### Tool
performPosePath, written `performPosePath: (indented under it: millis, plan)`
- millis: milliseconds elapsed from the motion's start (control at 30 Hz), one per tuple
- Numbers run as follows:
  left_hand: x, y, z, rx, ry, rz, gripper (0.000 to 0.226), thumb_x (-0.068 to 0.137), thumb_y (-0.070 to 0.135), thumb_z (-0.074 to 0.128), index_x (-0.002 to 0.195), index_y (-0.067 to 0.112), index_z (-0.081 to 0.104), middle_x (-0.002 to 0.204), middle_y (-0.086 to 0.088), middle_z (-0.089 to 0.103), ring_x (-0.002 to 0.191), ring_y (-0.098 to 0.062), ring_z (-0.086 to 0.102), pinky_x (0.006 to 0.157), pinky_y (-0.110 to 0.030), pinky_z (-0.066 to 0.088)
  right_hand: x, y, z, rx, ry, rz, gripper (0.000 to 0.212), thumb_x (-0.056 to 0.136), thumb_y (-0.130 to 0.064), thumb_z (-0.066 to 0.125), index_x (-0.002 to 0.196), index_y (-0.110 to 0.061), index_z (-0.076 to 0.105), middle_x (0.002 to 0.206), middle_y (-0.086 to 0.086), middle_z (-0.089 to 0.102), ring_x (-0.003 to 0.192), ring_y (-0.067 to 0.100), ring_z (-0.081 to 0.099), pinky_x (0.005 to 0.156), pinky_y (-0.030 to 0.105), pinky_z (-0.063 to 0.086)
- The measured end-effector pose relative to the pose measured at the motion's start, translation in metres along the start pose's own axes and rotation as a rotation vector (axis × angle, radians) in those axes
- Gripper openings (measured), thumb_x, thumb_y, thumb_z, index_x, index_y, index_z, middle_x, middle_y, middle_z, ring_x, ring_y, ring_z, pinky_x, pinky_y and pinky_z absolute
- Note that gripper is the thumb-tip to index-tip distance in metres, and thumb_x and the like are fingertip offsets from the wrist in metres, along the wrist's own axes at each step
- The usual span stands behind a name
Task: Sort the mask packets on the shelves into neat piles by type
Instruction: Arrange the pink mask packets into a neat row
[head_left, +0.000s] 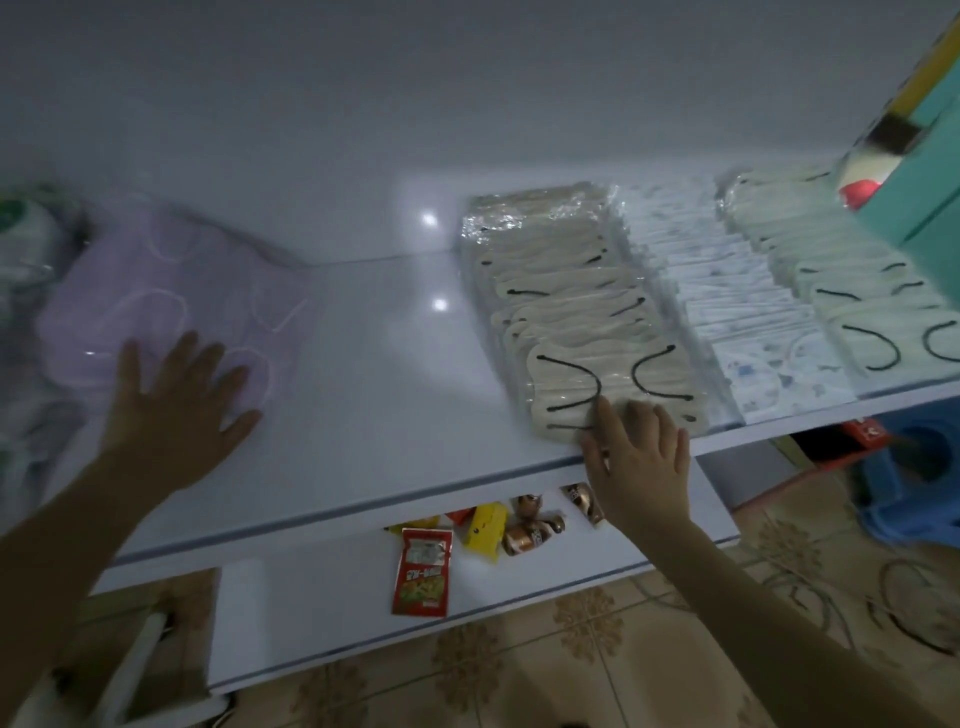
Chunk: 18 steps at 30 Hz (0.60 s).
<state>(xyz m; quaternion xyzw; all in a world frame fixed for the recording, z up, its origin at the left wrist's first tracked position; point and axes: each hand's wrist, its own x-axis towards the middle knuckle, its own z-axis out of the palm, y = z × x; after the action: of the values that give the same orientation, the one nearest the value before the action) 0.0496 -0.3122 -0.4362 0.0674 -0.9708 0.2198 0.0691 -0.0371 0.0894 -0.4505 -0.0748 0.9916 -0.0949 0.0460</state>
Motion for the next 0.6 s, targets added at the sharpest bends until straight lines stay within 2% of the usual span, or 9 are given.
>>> performPosePath:
  millis: [67, 133, 200, 267, 333, 400, 467, 533, 600]
  plan:
    - [0.002, -0.001, -0.002, -0.039, -0.086, -0.056, 0.055, 0.083, 0.045, 0.039, 0.104, 0.002, 0.068, 0.116, -0.024, 0.061, 0.113, -0.04, 0.051, 0.099, -0.067, 0.024, 0.0, -0.001, -0.005, 0.029, 0.037, -0.025, 0.072, 0.084, -0.052, 0.011, 0.14, -0.018, 0.04, 0.14, 0.025, 0.037, 0.131, 0.045, 0.031, 0.107, 0.057, 0.022]
    - [0.004, -0.001, -0.002, -0.04, -0.056, -0.084, 0.056, 0.085, 0.045, 0.037, 0.107, 0.002, 0.066, 0.117, -0.024, 0.06, 0.117, -0.039, 0.045, 0.107, -0.062, 0.013, -0.001, -0.005, -0.011, 0.066, 0.085, -0.056, 0.061, 0.088, -0.043, 0.024, 0.134, -0.011, 0.047, 0.134, 0.031, 0.042, 0.122, 0.05, 0.04, 0.098, 0.061, 0.032]
    - [0.006, -0.012, -0.005, -0.054, -0.049, -0.132, 0.058, 0.086, 0.045, 0.035, 0.111, 0.001, 0.064, 0.118, -0.024, 0.058, 0.116, -0.041, 0.046, 0.104, -0.065, 0.017, -0.001, -0.027, -0.021, 0.152, 0.166, -0.13, 0.051, 0.09, -0.034, 0.037, 0.134, -0.009, 0.048, 0.135, 0.03, 0.04, 0.122, 0.046, 0.036, 0.097, 0.061, 0.035]
    - [0.01, -0.024, -0.013, -0.125, -0.08, -0.198, 0.061, 0.084, 0.047, 0.032, 0.113, 0.002, 0.061, 0.119, -0.026, 0.055, 0.109, -0.044, 0.052, 0.093, -0.07, 0.027, -0.006, -0.058, -0.026, 0.285, 0.172, -0.215, 0.046, 0.093, -0.025, 0.048, 0.136, -0.009, 0.046, 0.141, 0.024, 0.034, 0.128, 0.038, 0.03, 0.104, 0.051, 0.032]
    - [0.009, -0.035, -0.016, -0.191, -0.113, -0.255, 0.061, 0.083, 0.048, 0.03, 0.114, 0.004, 0.061, 0.119, -0.027, 0.054, 0.103, -0.045, 0.054, 0.091, -0.069, 0.031, -0.014, -0.098, -0.028, 0.44, 0.06, -0.289, 0.047, 0.095, -0.027, 0.049, 0.139, -0.015, 0.04, 0.145, 0.014, 0.031, 0.134, 0.029, 0.026, 0.106, 0.032, 0.023]
    - [0.008, -0.045, -0.016, -0.242, -0.126, -0.264, 0.057, 0.085, 0.046, 0.031, 0.113, 0.007, 0.062, 0.116, -0.028, 0.054, 0.095, -0.045, 0.056, 0.088, -0.064, 0.038, -0.017, -0.143, -0.022, 0.611, -0.035, -0.315, 0.049, 0.094, -0.029, 0.05, 0.141, -0.019, 0.037, 0.142, 0.008, 0.035, 0.132, 0.021, 0.032, 0.101, 0.02, 0.023]
    - [0.011, -0.057, -0.012, -0.26, -0.069, -0.246, 0.053, 0.086, 0.044, 0.031, 0.116, 0.013, 0.062, 0.118, -0.029, 0.053, 0.097, -0.046, 0.056, 0.087, -0.059, 0.042, -0.013, -0.188, -0.018, 0.845, -0.219, -0.179, 0.05, 0.095, -0.025, 0.052, 0.141, -0.022, 0.035, 0.138, 0.005, 0.039, 0.125, 0.018, 0.041, 0.094, 0.016, 0.033]
    - [0.014, -0.065, -0.009, -0.326, -0.024, -0.3, 0.045, 0.091, 0.04, 0.035, 0.125, 0.02, 0.057, 0.131, -0.026, 0.044, 0.116, -0.044, 0.044, 0.098, -0.055, 0.035, -0.003, -0.228, -0.013, 1.032, -0.399, -0.041, 0.051, 0.095, -0.023, 0.051, 0.142, -0.024, 0.034, 0.136, 0.002, 0.04, 0.122, 0.017, 0.044, 0.087, 0.014, 0.038]
    - [0.017, -0.067, -0.003, -0.38, -0.04, -0.337, 0.039, 0.094, 0.035, 0.042, 0.131, 0.027, 0.049, 0.138, -0.019, 0.035, 0.126, -0.04, 0.032, 0.105, -0.05, 0.028, 0.011, -0.259, -0.006, 1.064, -0.434, -0.039, 0.052, 0.096, -0.024, 0.049, 0.144, -0.022, 0.03, 0.145, 0.006, 0.035, 0.132, 0.02, 0.037, 0.101, 0.023, 0.033]
